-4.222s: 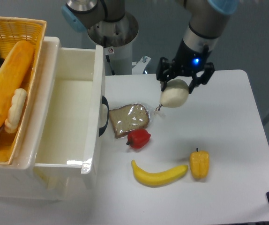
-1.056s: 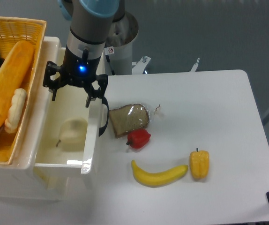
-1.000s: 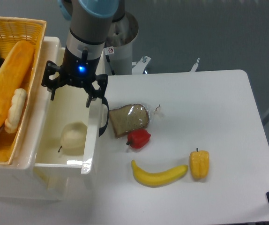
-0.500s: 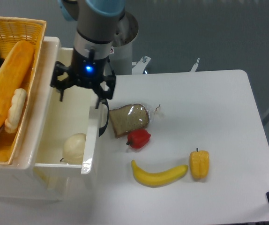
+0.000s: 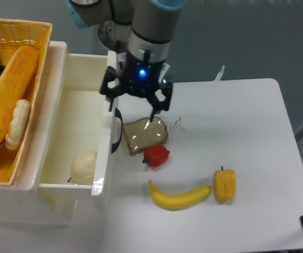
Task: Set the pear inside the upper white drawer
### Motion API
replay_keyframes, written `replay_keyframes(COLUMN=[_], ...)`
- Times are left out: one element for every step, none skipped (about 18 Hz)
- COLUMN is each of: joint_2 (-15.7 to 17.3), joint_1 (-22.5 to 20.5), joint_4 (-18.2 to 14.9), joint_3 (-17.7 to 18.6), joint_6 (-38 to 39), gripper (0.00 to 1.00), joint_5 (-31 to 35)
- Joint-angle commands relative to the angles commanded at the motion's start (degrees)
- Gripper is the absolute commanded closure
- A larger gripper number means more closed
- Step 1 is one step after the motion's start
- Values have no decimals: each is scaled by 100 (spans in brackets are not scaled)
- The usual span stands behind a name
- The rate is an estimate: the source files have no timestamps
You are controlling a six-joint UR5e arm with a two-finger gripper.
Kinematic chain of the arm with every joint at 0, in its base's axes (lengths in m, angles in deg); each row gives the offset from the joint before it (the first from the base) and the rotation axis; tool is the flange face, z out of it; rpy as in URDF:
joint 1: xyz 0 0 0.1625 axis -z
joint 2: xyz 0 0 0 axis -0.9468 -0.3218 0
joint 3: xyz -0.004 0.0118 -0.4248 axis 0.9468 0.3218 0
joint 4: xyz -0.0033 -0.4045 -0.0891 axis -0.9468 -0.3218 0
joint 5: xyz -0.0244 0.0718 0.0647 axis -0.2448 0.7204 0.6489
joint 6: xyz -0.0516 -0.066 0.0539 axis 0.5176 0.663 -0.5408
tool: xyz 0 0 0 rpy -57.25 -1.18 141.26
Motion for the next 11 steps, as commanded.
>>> replay_keyframes(joint_2=[-17, -26, -44, -44, -79, -201, -263, -281, -299, -334, -395], joint_1=[-44, -79, -105, -158, -219, -263, -325, -395, -456, -466, -501], joint_4=[0, 0, 0, 0, 0, 44, 157, 228, 229, 237, 246], joint_3=[9, 9, 26, 52, 53, 53, 61, 53, 61, 62, 53], joint_6=[-97, -194, -351, -597, -860, -1106, -1283, -1363, -1390, -1390, -1390], gripper=[0, 0, 0, 0, 0, 0, 0, 0, 0, 0, 0], joint_5=[184, 369, 501, 581, 608, 652, 748, 853, 906, 916, 916])
